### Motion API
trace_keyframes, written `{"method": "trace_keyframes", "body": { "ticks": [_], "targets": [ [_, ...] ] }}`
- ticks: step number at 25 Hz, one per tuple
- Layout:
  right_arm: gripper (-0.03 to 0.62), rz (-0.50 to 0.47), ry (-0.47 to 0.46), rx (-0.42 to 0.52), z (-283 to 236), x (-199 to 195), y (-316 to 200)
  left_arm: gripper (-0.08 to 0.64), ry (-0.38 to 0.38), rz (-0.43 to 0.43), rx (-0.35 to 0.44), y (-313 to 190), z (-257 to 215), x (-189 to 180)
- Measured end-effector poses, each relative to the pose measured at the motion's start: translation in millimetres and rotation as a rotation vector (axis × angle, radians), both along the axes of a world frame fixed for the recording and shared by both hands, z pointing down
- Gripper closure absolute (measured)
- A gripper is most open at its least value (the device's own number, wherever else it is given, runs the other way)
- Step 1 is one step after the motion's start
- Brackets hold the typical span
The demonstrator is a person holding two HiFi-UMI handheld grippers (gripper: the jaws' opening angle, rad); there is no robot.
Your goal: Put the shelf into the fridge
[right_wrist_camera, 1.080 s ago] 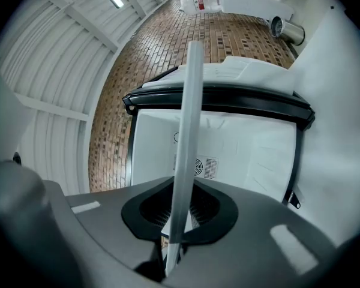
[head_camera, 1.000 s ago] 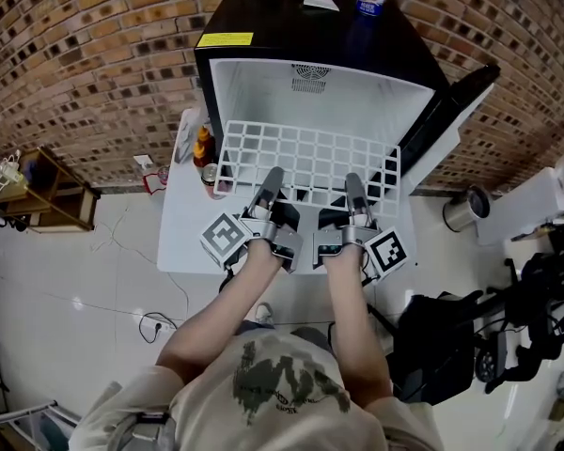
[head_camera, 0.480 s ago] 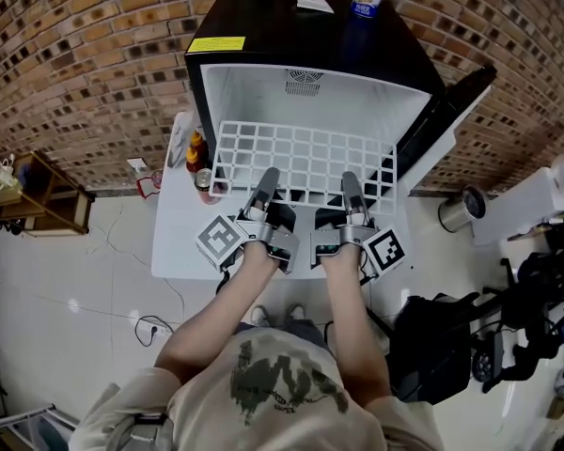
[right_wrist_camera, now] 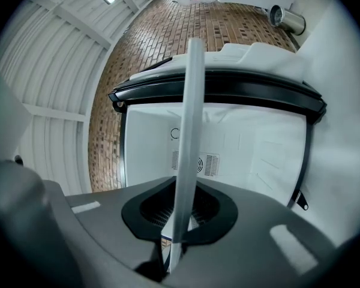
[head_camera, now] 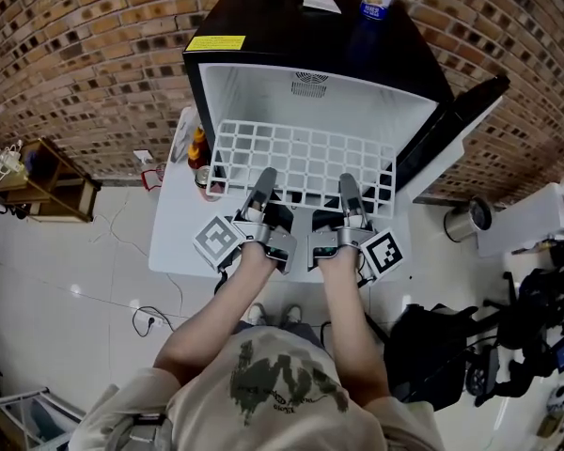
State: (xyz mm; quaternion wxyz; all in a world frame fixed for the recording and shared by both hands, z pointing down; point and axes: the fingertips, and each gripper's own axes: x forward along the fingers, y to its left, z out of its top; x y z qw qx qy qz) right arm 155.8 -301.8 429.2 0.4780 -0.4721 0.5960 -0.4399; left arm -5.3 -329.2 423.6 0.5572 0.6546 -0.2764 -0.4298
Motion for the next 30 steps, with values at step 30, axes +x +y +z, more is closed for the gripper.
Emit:
{"method": "trace_keyframes", "body": {
  "ticks": [30],
  "targets": [
    [0.557, -0.023, 0.008, -0.016, -11, 7, -37, 0.541, -0.064, -0.046, 0.033, -36, -11, 5]
  ]
}}
